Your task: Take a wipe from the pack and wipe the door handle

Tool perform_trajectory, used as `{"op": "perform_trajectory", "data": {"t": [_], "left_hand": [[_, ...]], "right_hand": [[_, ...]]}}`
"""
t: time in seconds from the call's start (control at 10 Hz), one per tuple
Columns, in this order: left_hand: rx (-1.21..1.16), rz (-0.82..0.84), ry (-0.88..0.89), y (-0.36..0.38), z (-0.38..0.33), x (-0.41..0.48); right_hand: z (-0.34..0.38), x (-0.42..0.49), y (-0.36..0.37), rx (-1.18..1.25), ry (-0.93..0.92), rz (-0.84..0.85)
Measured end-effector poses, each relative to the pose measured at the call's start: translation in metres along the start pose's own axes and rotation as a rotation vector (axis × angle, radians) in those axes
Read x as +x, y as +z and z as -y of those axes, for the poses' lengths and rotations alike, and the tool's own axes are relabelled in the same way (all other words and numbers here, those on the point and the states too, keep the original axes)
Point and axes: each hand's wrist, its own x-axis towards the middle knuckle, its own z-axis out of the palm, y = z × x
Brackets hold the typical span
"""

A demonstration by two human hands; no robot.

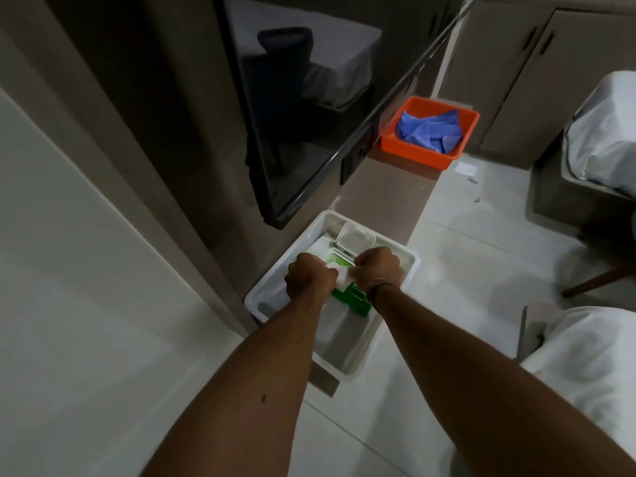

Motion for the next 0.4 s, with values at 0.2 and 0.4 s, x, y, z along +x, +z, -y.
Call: {"op": "perform_trajectory", "data": {"t": [0.2, 0.4], "left_hand": [[0.019, -0.050, 0.019, 0.001, 0.002, 0.003], [-0.084, -0.103, 0.043, 0.000, 0.003, -0.004]], "right_hand": [[-0.002, -0.002, -0.002, -0.130, -0.029, -0.033], [0.001, -0.015, -0.005, -0.174, -0.101, -0.030]]}}
